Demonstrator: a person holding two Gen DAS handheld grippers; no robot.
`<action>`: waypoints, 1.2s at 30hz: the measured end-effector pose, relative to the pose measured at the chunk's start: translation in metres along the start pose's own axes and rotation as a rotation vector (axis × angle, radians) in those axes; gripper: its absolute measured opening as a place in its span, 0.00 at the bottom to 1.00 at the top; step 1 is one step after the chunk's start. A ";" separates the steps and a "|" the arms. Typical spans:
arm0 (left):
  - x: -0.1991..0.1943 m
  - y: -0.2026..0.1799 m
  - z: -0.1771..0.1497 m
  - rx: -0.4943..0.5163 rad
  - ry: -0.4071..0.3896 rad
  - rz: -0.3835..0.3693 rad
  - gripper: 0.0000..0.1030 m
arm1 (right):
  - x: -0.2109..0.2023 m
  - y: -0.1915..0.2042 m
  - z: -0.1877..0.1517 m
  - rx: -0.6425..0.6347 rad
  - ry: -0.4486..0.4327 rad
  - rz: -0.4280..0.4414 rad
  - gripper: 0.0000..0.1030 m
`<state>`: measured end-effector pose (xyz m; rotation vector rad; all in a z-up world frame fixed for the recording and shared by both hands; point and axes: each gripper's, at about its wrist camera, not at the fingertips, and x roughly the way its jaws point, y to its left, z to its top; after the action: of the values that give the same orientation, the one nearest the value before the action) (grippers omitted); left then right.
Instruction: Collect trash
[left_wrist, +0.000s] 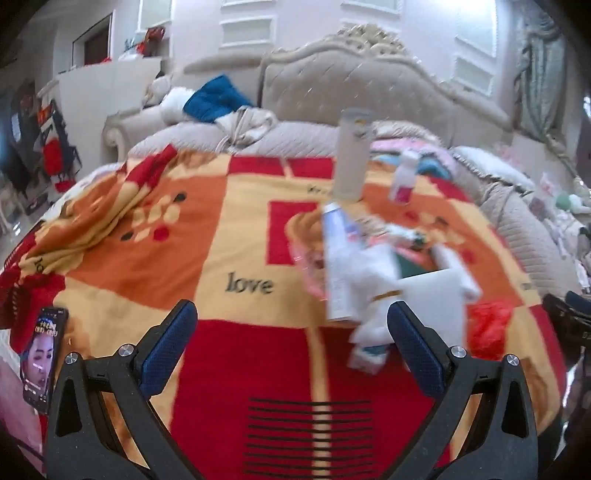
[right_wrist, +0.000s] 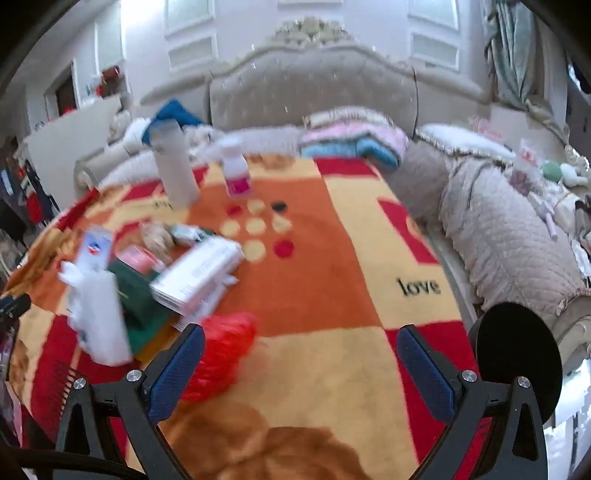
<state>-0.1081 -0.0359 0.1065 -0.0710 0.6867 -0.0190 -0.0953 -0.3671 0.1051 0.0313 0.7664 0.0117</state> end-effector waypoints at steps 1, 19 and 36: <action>-0.004 -0.007 0.000 0.004 -0.012 -0.005 0.99 | -0.007 0.004 0.002 -0.001 -0.024 0.006 1.00; -0.022 -0.052 -0.005 -0.005 -0.065 -0.090 0.99 | -0.052 0.021 0.003 -0.027 -0.191 0.027 1.00; -0.019 -0.055 -0.004 -0.031 -0.063 -0.078 0.99 | -0.051 0.025 0.003 -0.045 -0.192 0.030 1.00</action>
<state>-0.1251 -0.0905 0.1196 -0.1274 0.6211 -0.0808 -0.1304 -0.3429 0.1434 0.0008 0.5732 0.0533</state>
